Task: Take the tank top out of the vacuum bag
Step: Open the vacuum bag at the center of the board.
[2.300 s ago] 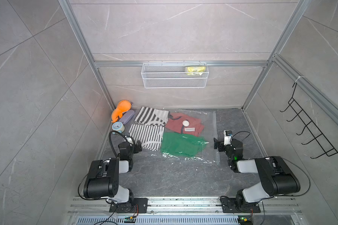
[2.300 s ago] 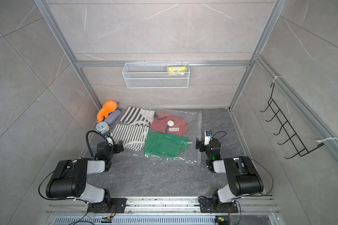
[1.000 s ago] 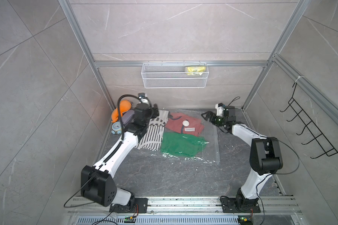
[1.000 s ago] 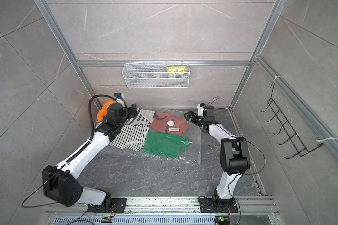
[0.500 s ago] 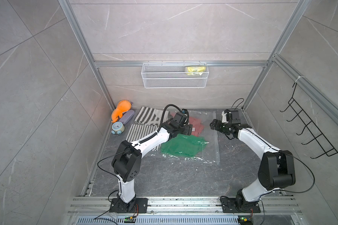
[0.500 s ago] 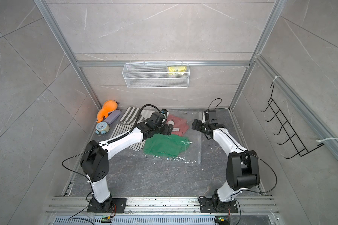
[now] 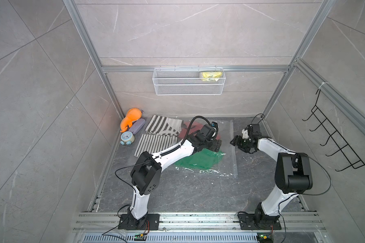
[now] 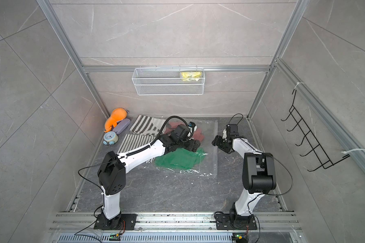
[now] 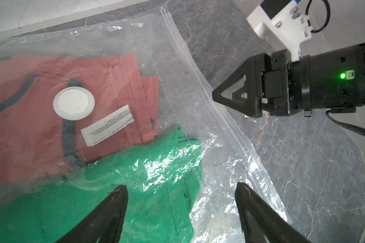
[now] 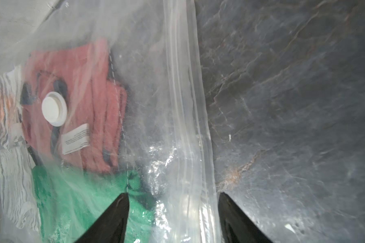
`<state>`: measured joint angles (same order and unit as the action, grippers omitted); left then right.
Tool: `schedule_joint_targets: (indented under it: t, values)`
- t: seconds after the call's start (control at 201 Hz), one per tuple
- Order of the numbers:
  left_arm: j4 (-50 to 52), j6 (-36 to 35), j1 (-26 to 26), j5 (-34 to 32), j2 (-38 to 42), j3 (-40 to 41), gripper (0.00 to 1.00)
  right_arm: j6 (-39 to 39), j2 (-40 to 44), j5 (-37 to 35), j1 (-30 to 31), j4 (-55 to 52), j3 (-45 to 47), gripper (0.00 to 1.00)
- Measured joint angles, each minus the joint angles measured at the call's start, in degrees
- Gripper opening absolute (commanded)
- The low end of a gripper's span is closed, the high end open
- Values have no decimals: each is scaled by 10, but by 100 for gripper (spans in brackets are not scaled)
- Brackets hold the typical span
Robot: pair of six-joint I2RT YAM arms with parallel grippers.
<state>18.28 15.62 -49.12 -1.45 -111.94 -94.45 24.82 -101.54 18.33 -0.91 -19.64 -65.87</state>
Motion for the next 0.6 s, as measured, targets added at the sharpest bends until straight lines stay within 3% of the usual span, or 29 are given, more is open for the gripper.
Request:
schedule_joint_targets:
  t: [0.159,0.393,0.478,0.597]
  values:
    - [1,0,3,-6,0,11,84,2,-20,26,0,6,0,57]
    - [2,0,3,-15,0,23,84,10,-28,47,0,17,0,53]
    - [2,-1,3,-16,0,24,84,15,-31,54,0,23,1,44]
    - [2,-1,3,-17,0,26,84,19,-32,66,0,30,5,12]
